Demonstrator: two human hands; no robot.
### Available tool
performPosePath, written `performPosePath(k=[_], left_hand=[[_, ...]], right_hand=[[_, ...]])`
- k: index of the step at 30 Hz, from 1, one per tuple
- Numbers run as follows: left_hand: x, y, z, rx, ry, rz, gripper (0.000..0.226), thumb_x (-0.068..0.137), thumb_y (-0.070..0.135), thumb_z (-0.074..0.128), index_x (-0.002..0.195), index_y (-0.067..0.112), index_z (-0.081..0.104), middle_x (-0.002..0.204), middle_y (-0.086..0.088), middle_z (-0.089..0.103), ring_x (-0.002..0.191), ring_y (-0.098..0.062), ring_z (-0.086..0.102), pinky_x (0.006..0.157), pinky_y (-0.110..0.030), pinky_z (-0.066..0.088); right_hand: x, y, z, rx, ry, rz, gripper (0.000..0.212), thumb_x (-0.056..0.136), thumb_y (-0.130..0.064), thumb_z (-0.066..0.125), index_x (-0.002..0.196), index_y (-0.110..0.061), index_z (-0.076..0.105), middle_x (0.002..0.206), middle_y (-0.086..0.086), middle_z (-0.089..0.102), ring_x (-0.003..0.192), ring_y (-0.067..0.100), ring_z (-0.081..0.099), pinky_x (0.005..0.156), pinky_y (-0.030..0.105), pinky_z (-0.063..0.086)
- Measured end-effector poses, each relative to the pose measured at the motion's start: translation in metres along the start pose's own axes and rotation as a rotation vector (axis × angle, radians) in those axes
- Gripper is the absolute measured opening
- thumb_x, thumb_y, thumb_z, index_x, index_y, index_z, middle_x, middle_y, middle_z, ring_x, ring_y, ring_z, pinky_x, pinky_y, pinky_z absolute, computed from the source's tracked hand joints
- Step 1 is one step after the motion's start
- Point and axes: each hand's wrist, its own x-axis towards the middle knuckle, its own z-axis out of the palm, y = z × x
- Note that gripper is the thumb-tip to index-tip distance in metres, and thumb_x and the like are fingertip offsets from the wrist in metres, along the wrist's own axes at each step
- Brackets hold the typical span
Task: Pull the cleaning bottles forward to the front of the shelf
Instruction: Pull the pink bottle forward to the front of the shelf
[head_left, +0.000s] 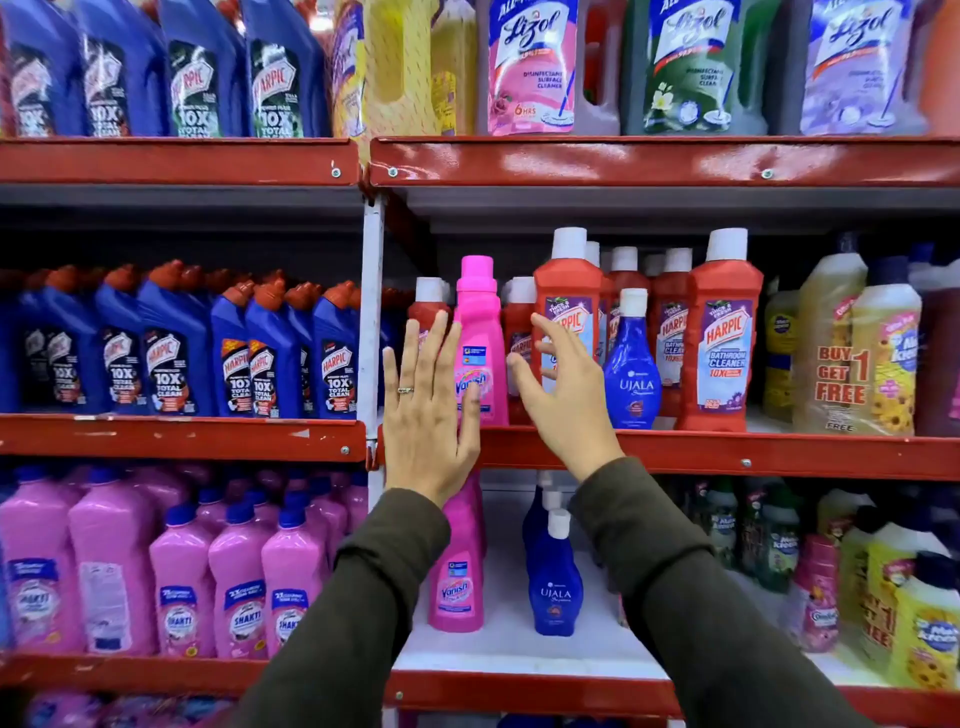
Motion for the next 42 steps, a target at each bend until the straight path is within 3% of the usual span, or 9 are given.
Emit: performPosePath(k=[6, 10, 13, 18, 29, 35, 39, 42], left_hand=[[-0.019, -0.031, 0.022, 0.066, -0.112, -0.07, 0.061, 0.105, 0.032, 0.03, 0.16, 0.011, 0.018, 0.17, -0.006, 0.015, 0.158, -0.022, 0.004, 0.126, -0.053, 0.014], [-0.03, -0.044, 0.042, 0.175, -0.178, -0.07, 0.064, 0.106, 0.04, 0.023, 0.161, 0.01, 0.014, 0.171, -0.006, 0.009, 0.158, -0.021, -0.001, 0.127, -0.051, 0.012], [-0.034, -0.045, 0.048, 0.216, -0.14, -0.056, 0.063, 0.106, 0.04, 0.021, 0.16, 0.008, 0.018, 0.17, -0.007, 0.013, 0.157, -0.018, -0.005, 0.127, -0.047, 0.009], [-0.035, -0.046, 0.053, 0.236, -0.12, -0.05, 0.063, 0.107, 0.04, 0.017, 0.16, 0.008, 0.016, 0.17, -0.008, 0.012, 0.158, -0.02, -0.002, 0.128, -0.042, 0.003], [-0.035, -0.044, 0.046, 0.125, -0.122, -0.062, 0.064, 0.103, 0.032, 0.024, 0.16, 0.006, 0.01, 0.17, -0.01, 0.01, 0.158, -0.022, 0.006, 0.128, -0.043, 0.008], [-0.051, -0.044, 0.032, 0.059, -0.175, 0.015, 0.064, 0.1, 0.025, 0.031, 0.16, 0.008, 0.015, 0.17, -0.007, 0.013, 0.158, -0.021, 0.006, 0.128, -0.045, 0.008], [-0.091, -0.033, 0.026, 0.03, -0.164, -0.053, 0.065, 0.099, 0.025, 0.032, 0.159, 0.005, 0.019, 0.169, -0.009, 0.014, 0.157, -0.024, 0.01, 0.128, -0.043, 0.002], [-0.133, -0.028, 0.027, 0.018, -0.24, -0.093, 0.065, 0.1, 0.028, 0.029, 0.16, 0.006, 0.015, 0.17, -0.008, 0.011, 0.158, -0.023, 0.008, 0.128, -0.043, 0.003]], right_hand=[[0.039, -0.012, 0.034, 0.084, -0.158, 0.232, 0.066, 0.096, -0.038, 0.058, 0.151, -0.008, 0.037, 0.152, 0.014, 0.05, 0.139, 0.027, 0.05, 0.116, 0.046, 0.04], [0.055, -0.001, 0.045, 0.115, -0.216, 0.311, 0.059, 0.095, -0.038, 0.058, 0.146, -0.012, 0.044, 0.142, 0.012, 0.06, 0.124, 0.028, 0.062, 0.106, 0.048, 0.05], [0.055, 0.007, 0.049, 0.293, -0.221, 0.372, 0.053, 0.097, -0.029, 0.061, 0.144, -0.012, 0.046, 0.136, 0.012, 0.063, 0.115, 0.027, 0.068, 0.098, 0.045, 0.057], [0.049, 0.011, 0.055, 0.402, -0.146, 0.371, 0.052, 0.097, -0.027, 0.063, 0.144, -0.014, 0.047, 0.133, 0.011, 0.065, 0.111, 0.026, 0.07, 0.093, 0.043, 0.06], [0.059, -0.006, 0.034, 0.465, -0.042, 0.297, 0.047, 0.096, -0.027, 0.063, 0.14, -0.011, 0.052, 0.129, 0.011, 0.068, 0.112, 0.025, 0.07, 0.096, 0.045, 0.059], [0.024, -0.012, 0.007, 0.566, -0.075, 0.354, 0.04, 0.097, -0.023, 0.062, 0.134, -0.01, 0.056, 0.124, 0.012, 0.07, 0.104, 0.025, 0.073, 0.08, 0.03, 0.062], [-0.015, -0.007, -0.006, 0.619, -0.069, 0.394, 0.035, 0.097, -0.016, 0.062, 0.129, -0.002, 0.059, 0.111, 0.01, 0.072, 0.084, 0.009, 0.075, 0.07, 0.022, 0.06], [-0.051, 0.004, -0.009, 0.657, -0.084, 0.429, 0.03, 0.096, -0.011, 0.061, 0.125, -0.001, 0.061, 0.103, 0.003, 0.074, 0.081, 0.005, 0.074, 0.07, 0.019, 0.057]])
